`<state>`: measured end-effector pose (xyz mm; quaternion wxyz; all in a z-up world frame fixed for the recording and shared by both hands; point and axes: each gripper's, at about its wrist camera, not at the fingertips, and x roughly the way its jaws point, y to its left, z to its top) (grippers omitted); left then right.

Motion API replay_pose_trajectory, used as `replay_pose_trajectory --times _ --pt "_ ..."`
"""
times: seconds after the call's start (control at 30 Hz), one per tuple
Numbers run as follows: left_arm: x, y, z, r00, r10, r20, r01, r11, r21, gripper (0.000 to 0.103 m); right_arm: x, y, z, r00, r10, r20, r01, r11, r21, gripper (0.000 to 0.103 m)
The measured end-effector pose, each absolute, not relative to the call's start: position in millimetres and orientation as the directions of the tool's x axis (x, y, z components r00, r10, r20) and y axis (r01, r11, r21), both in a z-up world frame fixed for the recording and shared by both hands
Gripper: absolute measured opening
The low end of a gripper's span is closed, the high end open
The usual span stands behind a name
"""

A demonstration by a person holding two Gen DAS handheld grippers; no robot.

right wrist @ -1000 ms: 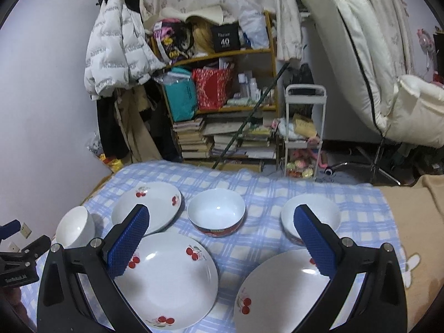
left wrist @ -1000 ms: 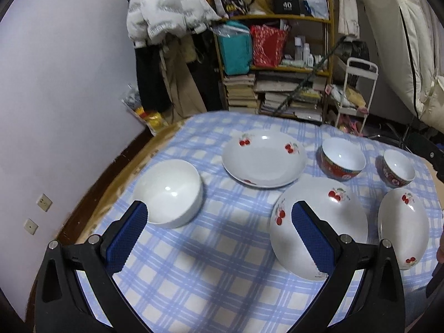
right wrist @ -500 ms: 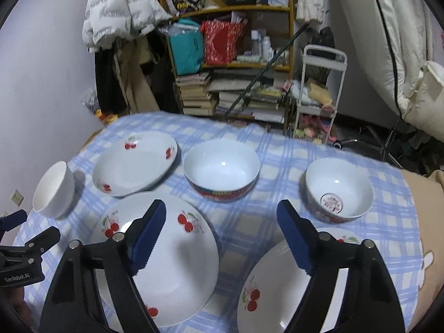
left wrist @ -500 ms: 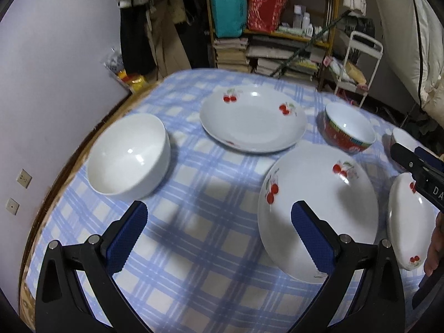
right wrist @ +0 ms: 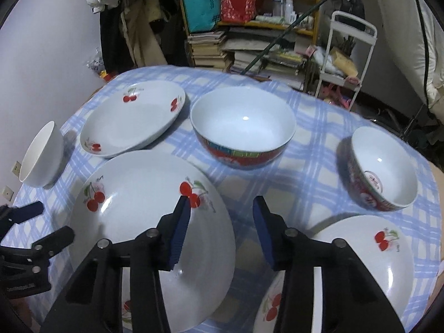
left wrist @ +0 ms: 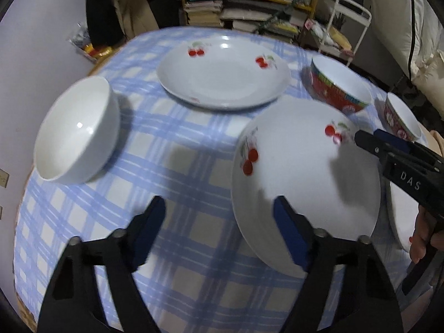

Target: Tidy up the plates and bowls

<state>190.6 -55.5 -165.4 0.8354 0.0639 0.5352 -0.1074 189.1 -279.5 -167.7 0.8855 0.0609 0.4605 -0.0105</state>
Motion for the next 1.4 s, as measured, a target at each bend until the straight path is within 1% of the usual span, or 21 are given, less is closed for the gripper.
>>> replay_pose_trajectory --times 0.03,0.07,0.1,0.13,0.17,0.2,0.23,0.27,0.3,0.33,0.4,0.47,0.77,0.9,1.07,1.17,1.23,1.4 --pt "192 -56 -169 0.39 -0.115 -0.914 0.248 0.969 -0.016 0.067 190 -279 -170 0.566 0.039 -0.824 0.073 0.993 0.097 0.04" --pt "193 -57 -172 0.378 -0.121 -0.918 0.247 0.969 -0.026 0.061 191 -279 -171 0.56 0.039 -0.828 0.071 0.993 0.095 0.038" --pt "194 -57 -175 0.365 -0.127 -0.922 0.245 0.969 -0.036 0.053 191 -278 -173 0.553 0.04 -0.832 0.069 0.993 0.093 0.033" --pt "196 -58 -177 0.353 -0.132 -0.926 0.245 0.968 -0.045 0.049 192 -278 -175 0.546 0.044 -0.837 0.065 0.993 0.095 0.026" --pt "196 -58 -180 0.341 -0.141 -0.929 0.247 0.967 -0.056 0.045 192 -278 -176 0.542 0.047 -0.839 0.061 0.994 0.095 0.023" --pt "198 -58 -182 0.33 -0.153 -0.932 0.247 0.966 -0.071 0.044 192 -278 -177 0.54 0.049 -0.84 0.057 0.994 0.095 0.02" --pt "198 -58 -184 0.324 -0.166 -0.932 0.25 0.965 -0.085 0.04 192 -280 -177 0.538 0.054 -0.841 0.057 0.993 0.1 0.018" --pt "199 -58 -186 0.318 -0.17 -0.933 0.247 0.965 -0.092 0.033 192 -282 -177 0.536 0.06 -0.842 0.061 0.992 0.11 0.017" --pt "200 -58 -187 0.313 -0.186 -0.931 0.246 0.963 -0.11 0.03 192 -287 -178 0.533 0.079 -0.843 0.069 0.988 0.136 0.015" --pt "199 -57 -188 0.31 -0.199 -0.93 0.246 0.961 -0.124 0.028 191 -289 -179 0.529 0.094 -0.844 0.077 0.984 0.158 0.014" --pt "201 -57 -188 0.308 -0.216 -0.927 0.245 0.959 -0.142 0.021 192 -293 -182 0.519 0.115 -0.847 0.089 0.978 0.187 0.014" --pt "200 -58 -189 0.303 -0.235 -0.924 0.247 0.955 -0.162 0.018 193 -293 -185 0.51 0.123 -0.852 0.09 0.977 0.195 0.014" --pt "213 -54 -193 0.291 -0.265 -0.919 0.217 0.954 -0.206 0.019 191 -297 -187 0.505 0.168 -0.846 0.091 0.965 0.246 0.013" --pt "206 -57 -188 0.321 -0.233 -0.918 0.266 0.952 -0.149 0.02 188 -299 -182 0.515 0.203 -0.833 0.096 0.952 0.292 0.012" --pt "208 -46 -187 0.299 -0.251 -0.921 0.224 0.956 -0.188 0.019 184 -292 -177 0.522 0.216 -0.825 0.069 0.954 0.293 0.012" --pt "205 -43 -185 0.297 -0.231 -0.927 0.217 0.961 -0.17 0.019 181 -291 -175 0.525 0.252 -0.813 0.064 0.941 0.333 0.011" --pt "201 -40 -183 0.296 -0.225 -0.928 0.218 0.962 -0.164 0.019 179 -287 -173 0.525 0.255 -0.812 0.056 0.942 0.332 0.011" --pt "187 -30 -175 0.286 -0.236 -0.928 0.209 0.961 -0.18 0.019 171 -283 -171 0.514 0.28 -0.811 0.059 0.932 0.358 0.012"
